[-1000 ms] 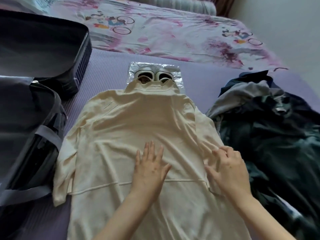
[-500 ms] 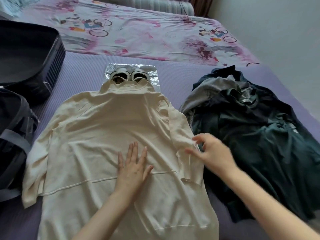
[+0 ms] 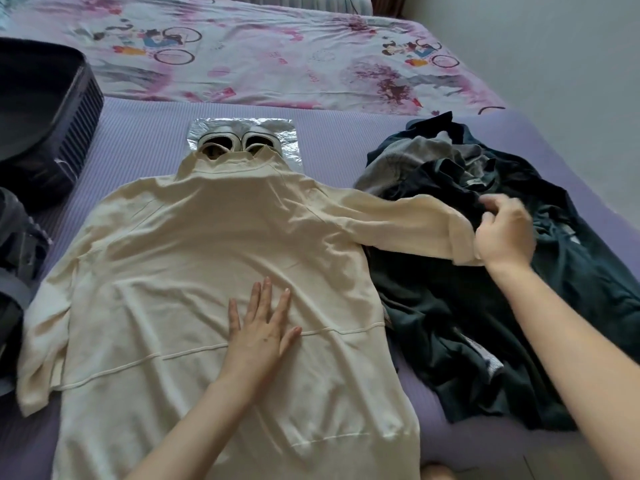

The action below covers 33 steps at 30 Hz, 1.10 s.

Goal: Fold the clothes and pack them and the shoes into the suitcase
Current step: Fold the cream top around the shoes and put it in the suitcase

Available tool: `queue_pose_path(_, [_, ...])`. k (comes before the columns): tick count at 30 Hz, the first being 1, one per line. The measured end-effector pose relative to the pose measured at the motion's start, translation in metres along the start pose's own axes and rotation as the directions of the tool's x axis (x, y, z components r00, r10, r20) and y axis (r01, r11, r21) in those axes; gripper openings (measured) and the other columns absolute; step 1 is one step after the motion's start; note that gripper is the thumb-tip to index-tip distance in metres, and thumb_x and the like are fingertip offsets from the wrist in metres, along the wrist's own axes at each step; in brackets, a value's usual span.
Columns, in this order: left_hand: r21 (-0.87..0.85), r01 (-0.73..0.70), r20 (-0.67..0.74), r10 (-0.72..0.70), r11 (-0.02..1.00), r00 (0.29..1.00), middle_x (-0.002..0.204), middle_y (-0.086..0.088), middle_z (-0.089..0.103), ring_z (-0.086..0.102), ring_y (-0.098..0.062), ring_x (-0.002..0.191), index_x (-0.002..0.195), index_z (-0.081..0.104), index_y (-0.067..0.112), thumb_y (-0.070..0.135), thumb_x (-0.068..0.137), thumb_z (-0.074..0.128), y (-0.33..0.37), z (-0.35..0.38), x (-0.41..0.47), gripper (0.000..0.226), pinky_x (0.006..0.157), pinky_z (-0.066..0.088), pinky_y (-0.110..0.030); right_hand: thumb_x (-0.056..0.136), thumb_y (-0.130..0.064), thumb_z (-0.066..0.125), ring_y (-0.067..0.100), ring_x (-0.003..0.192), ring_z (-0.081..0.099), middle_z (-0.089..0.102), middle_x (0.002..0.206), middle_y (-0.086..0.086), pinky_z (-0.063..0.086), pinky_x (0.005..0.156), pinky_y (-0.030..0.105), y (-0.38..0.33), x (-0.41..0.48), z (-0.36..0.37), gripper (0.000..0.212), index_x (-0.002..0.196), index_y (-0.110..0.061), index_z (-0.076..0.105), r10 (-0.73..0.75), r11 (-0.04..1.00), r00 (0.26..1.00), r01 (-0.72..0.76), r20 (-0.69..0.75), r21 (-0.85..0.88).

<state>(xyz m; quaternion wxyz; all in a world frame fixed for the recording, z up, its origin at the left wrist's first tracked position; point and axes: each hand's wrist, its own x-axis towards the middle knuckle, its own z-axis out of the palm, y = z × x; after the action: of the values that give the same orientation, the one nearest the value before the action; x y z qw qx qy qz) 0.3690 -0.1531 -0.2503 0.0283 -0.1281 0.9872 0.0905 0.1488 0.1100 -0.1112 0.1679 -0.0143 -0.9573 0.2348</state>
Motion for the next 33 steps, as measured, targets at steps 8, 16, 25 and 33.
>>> queue_pose_path(8, [-0.027, -0.074, -0.190, 0.067, 0.997, 0.980, 0.134, -0.019, 0.052, 0.035, -0.027, 0.135, 0.131, 0.047, 0.018, 0.050, 0.098, 0.009, 0.009, 0.001, -0.021, 0.059, 0.108, 0.017, -0.047, 0.085, -0.028, 0.059, 0.024, 0.086, 0.057, 0.062, 0.090, 0.002, 0.046, 0.076, 0.036, -0.016, -0.113, 0.016, 0.017, 0.093, -0.016, 0.068, -0.396, 0.918, 0.902, 0.391, 0.171, 0.065])
queue_pose_path(16, [-0.007, -0.097, -0.124, 0.096, 0.995, 0.988, 0.151, -0.010, 0.031, 0.002, -0.017, 0.146, 0.144, 0.032, 0.018, 0.055, 0.097, 0.005, -0.001, 0.013, -0.099, 0.066, 0.110, 0.004, -0.046, 0.078, -0.047, 0.069, 0.011, 0.085, 0.046, 0.050, 0.084, -0.011, 0.032, 0.072, 0.025, 0.006, -0.215, 0.013, 0.031, 0.087, -0.024, 0.051, -0.161, 0.986, 0.903, 0.163, 0.398, 0.028])
queue_pose_path(25, [-0.006, -0.206, -0.084, 0.205, 0.978, 0.975, 0.158, -0.002, 0.011, 0.003, -0.014, 0.146, 0.142, 0.035, 0.020, 0.053, 0.099, 0.008, -0.009, 0.010, -0.150, 0.060, 0.112, 0.007, -0.043, 0.077, -0.017, 0.074, 0.017, 0.076, 0.050, 0.051, 0.076, -0.008, 0.040, 0.068, 0.029, 0.019, -0.220, -0.015, 0.017, 0.079, -0.019, 0.057, -0.261, 0.963, 0.944, 0.241, 0.201, 0.118])
queue_pose_path(33, [-0.369, 0.123, -0.416, -0.282, 0.921, 0.865, 0.125, -0.016, 0.055, 0.046, -0.031, 0.118, 0.122, 0.054, 0.010, 0.019, 0.081, 0.065, -0.055, -0.025, -0.210, 0.044, 0.098, 0.039, -0.054, 0.046, -0.044, 0.089, 0.008, 0.106, 0.045, 0.060, 0.116, -0.009, 0.050, 0.085, 0.028, 0.007, -0.315, -0.001, 0.065, 0.104, -0.032, 0.062, -0.665, 0.731, 0.620, 0.656, 0.417, 0.190])
